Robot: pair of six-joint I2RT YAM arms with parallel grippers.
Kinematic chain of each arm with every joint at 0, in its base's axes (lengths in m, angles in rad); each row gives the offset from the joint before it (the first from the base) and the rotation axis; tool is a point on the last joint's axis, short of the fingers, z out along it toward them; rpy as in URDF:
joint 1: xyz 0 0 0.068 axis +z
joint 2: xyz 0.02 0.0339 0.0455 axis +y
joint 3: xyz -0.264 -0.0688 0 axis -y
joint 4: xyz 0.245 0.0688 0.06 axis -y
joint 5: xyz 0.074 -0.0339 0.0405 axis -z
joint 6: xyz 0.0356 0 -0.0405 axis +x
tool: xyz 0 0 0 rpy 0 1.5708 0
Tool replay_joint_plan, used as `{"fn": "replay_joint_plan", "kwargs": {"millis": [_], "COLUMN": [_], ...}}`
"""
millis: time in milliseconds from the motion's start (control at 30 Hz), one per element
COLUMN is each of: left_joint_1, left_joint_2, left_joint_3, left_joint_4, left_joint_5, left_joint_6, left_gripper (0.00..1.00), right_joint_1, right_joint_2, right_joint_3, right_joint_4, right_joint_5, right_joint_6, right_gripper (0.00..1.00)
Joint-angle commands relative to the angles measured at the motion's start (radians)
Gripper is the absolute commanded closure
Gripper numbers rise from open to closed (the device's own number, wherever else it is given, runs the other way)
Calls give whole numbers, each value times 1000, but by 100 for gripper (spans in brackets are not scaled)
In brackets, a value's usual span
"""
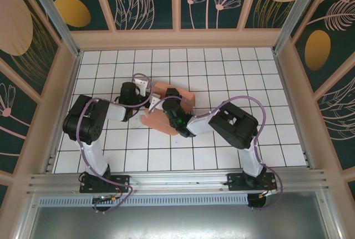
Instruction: Fold the paper box
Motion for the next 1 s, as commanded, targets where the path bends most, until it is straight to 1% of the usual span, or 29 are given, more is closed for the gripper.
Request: {"fn": "replay_joint_plan", "kwargs": {"millis": [0,100,200,300,367,467,567,667,733,867,967], "left_joint_1": [-9,-9,-9,-9,-8,-9,-9,-10,-14,-54,-100], "left_joint_2": [-6,-18,-20,-18,-19,-30,-49,-52,-56,-62,-67], "left_joint_3": [4,-7,-5,-5,-12,-44,-84,-91,-100,-121,-128], "left_joint_4": [0,-4,-15,-10,6,68,138,151,178,236,242], "left_joint_5": [12,-12,-25,-29,-28,-38,-51,-76,-81,-138,-190], "left_joint_6": [43,67,80,83,91,112,123,125,121,147,186], "left_gripper": [93,93,93,93,94,95,94,94,94,94,92], "right_joint_1": [17,15,13,8,9,7,-10,-55,-100,-258,-345], "right_joint_2": [-36,-80,-137,-205,-246,-332,-416,-477,-505,-525,-513], "right_joint_3": [19,13,-11,-34,-41,-78,-93,-87,-86,-86,-72], "right_joint_4": [-47,-92,-120,-174,-214,-230,-231,-258,-270,-338,-393], "right_joint_5": [-38,-81,-145,-248,-298,-365,-392,-434,-477,-678,-817], "right_joint_6": [92,169,254,336,391,488,661,848,971,1305,1485], "right_gripper": [61,47,38,28,24,20,18,18,18,18,20]}}
